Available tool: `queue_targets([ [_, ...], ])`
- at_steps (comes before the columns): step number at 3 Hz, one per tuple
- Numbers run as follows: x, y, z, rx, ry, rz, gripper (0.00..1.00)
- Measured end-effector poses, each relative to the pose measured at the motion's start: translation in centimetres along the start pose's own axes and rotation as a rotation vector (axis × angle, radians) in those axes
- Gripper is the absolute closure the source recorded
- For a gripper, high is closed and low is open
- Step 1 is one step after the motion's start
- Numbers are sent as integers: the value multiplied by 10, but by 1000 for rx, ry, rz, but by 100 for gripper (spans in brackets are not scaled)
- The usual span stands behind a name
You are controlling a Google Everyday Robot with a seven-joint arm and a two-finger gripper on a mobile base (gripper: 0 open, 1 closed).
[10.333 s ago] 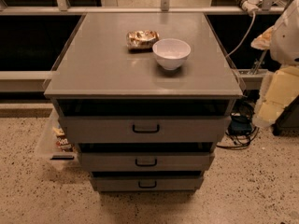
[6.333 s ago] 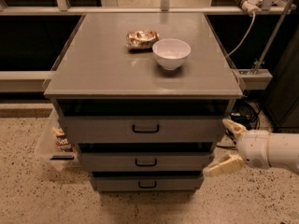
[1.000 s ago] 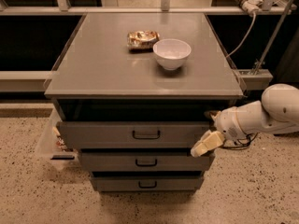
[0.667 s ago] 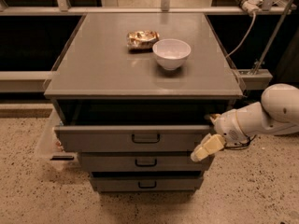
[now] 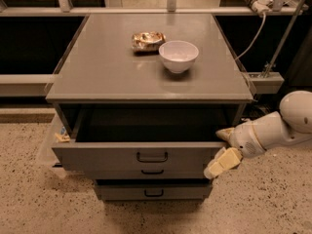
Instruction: Open top drawer
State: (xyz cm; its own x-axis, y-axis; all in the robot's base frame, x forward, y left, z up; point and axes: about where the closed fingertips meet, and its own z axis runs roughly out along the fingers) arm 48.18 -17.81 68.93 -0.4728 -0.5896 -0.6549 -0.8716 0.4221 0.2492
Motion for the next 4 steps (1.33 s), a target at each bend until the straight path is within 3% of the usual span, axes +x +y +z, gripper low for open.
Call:
queue_targets([
  [1, 10, 23, -10, -30, 12, 55, 0],
  [4, 18, 40, -14, -57, 17, 99, 0],
])
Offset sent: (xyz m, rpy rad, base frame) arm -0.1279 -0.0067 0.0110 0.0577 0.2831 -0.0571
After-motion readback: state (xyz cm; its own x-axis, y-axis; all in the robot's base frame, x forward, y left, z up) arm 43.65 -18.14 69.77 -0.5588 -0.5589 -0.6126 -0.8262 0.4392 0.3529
